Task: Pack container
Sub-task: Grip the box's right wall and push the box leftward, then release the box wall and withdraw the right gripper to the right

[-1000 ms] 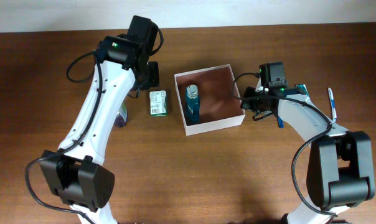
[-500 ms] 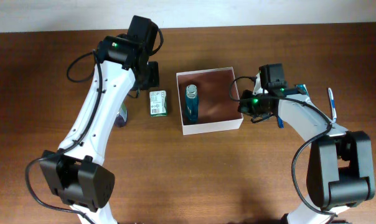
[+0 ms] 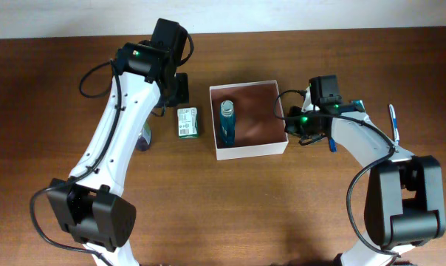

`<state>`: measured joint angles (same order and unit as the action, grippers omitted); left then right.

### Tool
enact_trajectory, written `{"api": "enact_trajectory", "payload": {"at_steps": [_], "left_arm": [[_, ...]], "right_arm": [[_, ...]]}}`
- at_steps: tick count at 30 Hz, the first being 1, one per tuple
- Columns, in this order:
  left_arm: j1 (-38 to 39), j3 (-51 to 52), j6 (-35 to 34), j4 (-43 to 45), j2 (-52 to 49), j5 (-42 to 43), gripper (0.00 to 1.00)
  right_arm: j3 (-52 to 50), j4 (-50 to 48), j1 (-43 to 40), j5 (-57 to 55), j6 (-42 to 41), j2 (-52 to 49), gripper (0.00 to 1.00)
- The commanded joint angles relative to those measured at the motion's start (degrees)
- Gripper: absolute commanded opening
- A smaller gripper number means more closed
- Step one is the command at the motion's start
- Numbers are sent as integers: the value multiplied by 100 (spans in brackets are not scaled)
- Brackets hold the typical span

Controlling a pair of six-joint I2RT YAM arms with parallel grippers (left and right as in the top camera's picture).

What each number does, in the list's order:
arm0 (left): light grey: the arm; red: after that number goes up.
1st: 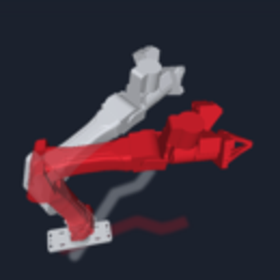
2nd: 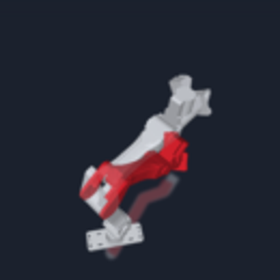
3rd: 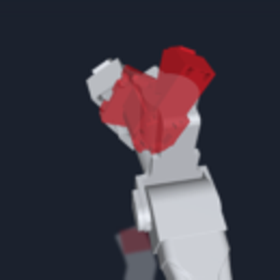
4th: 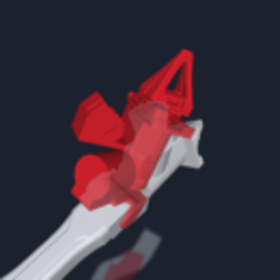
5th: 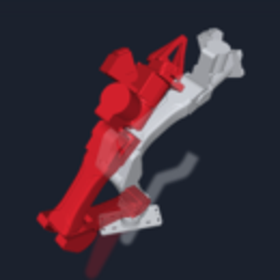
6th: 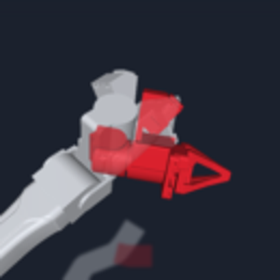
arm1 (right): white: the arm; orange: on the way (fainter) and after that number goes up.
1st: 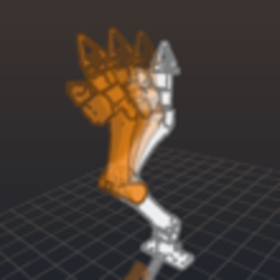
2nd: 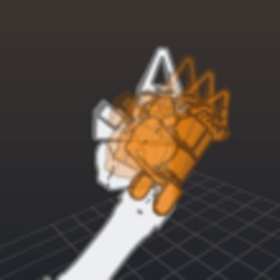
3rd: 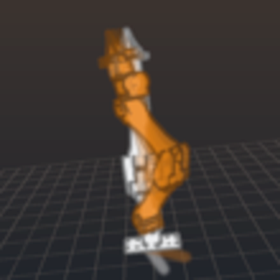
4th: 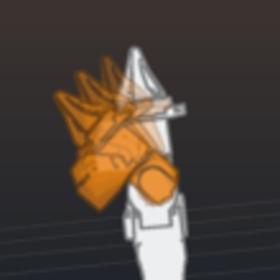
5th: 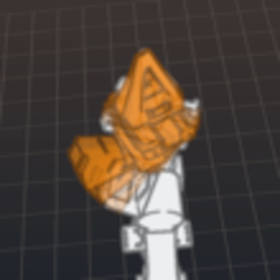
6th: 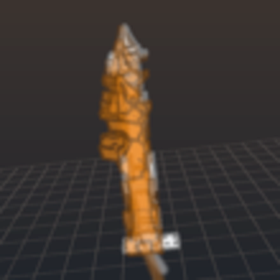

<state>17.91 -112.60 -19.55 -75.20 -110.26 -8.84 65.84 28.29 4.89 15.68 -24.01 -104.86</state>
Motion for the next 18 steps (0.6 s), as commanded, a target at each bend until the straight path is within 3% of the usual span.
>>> {"api": "enact_trajectory", "payload": {"at_steps": [1, 18], "left_arm": [[-20, 7, -15, 17, -44, -22, 7], [-20, 7, -15, -9, -105, -20, 7]], "right_arm": [[109, -13, -42, 494, -52, -50, 10], [111, -17, -83, 538, -48, -50, 14]]}}
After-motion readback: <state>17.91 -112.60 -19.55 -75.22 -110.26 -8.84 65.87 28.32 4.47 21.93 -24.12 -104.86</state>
